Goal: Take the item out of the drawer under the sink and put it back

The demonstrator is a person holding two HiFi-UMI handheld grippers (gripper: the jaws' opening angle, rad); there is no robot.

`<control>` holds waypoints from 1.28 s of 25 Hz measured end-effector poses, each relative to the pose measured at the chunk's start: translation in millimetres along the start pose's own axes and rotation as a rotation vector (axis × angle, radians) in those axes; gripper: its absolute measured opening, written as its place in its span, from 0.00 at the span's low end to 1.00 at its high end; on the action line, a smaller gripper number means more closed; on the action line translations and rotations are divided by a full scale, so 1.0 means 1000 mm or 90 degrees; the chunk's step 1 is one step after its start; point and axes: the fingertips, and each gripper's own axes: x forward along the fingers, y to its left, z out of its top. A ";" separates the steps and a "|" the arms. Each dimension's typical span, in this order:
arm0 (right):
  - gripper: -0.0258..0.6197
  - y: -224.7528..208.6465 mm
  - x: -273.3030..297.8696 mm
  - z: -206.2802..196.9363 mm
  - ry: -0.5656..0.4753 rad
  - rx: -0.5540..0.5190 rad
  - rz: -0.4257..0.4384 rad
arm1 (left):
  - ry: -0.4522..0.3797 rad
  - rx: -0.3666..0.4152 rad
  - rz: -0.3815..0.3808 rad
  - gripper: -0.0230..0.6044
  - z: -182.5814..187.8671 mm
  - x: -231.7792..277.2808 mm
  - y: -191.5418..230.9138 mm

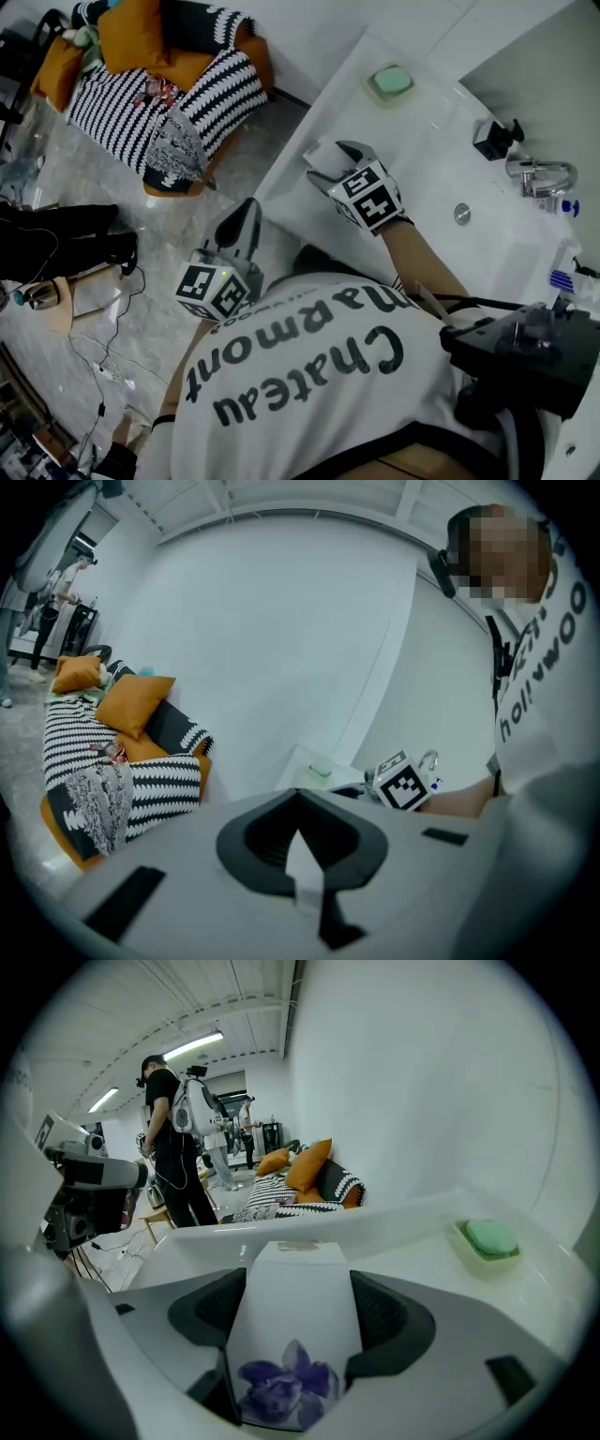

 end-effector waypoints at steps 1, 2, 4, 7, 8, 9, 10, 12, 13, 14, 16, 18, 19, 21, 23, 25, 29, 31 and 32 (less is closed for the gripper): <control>0.57 0.000 0.000 0.001 -0.002 0.001 0.002 | 0.002 0.000 0.001 0.05 -0.001 0.001 0.000; 0.57 0.000 0.000 0.001 -0.003 0.002 0.004 | 0.005 -0.001 0.003 0.05 -0.002 0.002 0.000; 0.57 0.000 0.000 0.001 -0.004 0.003 0.008 | 0.010 0.000 0.006 0.05 -0.003 0.005 -0.002; 0.57 0.001 -0.001 0.000 -0.004 -0.002 0.015 | 0.015 0.002 0.010 0.05 -0.003 0.009 -0.005; 0.57 0.002 -0.001 0.000 -0.005 -0.002 0.017 | 0.016 0.002 0.012 0.05 -0.003 0.010 -0.005; 0.57 0.002 -0.001 0.000 -0.006 -0.001 0.021 | 0.017 0.003 0.015 0.05 -0.003 0.010 -0.005; 0.57 0.002 -0.002 0.000 -0.008 -0.001 0.024 | 0.018 0.004 0.018 0.05 -0.003 0.011 -0.005; 0.57 0.003 -0.001 0.001 -0.017 -0.002 0.029 | 0.020 0.010 0.023 0.05 -0.003 0.011 -0.005; 0.57 0.003 -0.001 0.001 -0.020 -0.002 0.030 | 0.019 0.014 0.025 0.05 -0.003 0.011 -0.004; 0.57 0.003 -0.002 0.001 -0.021 -0.001 0.030 | 0.017 0.016 0.028 0.05 -0.002 0.011 -0.003; 0.57 0.002 -0.001 0.002 -0.022 -0.002 0.027 | 0.009 0.018 0.034 0.05 0.000 0.009 -0.001; 0.57 0.001 -0.001 0.001 -0.020 -0.007 0.021 | 0.000 0.018 0.039 0.05 0.003 0.006 0.002; 0.57 0.001 0.000 0.001 -0.018 -0.009 0.018 | -0.004 0.019 0.039 0.05 0.004 0.004 0.003; 0.57 0.003 -0.001 0.000 -0.012 -0.010 0.017 | -0.009 0.019 0.037 0.05 0.006 0.000 0.004; 0.57 0.005 -0.001 -0.003 0.000 -0.008 0.015 | -0.015 0.018 0.033 0.05 0.008 -0.005 0.006; 0.57 0.005 -0.001 -0.002 0.006 -0.010 0.006 | -0.020 0.015 0.029 0.05 0.011 -0.010 0.010; 0.57 0.000 -0.003 0.005 -0.003 -0.014 -0.033 | -0.020 0.015 0.012 0.05 0.010 -0.023 0.022; 0.57 -0.002 -0.005 0.012 -0.016 -0.003 -0.055 | -0.014 0.018 0.004 0.05 0.010 -0.033 0.029; 0.57 -0.003 -0.006 0.013 -0.018 0.003 -0.064 | -0.012 0.021 -0.001 0.05 0.012 -0.038 0.032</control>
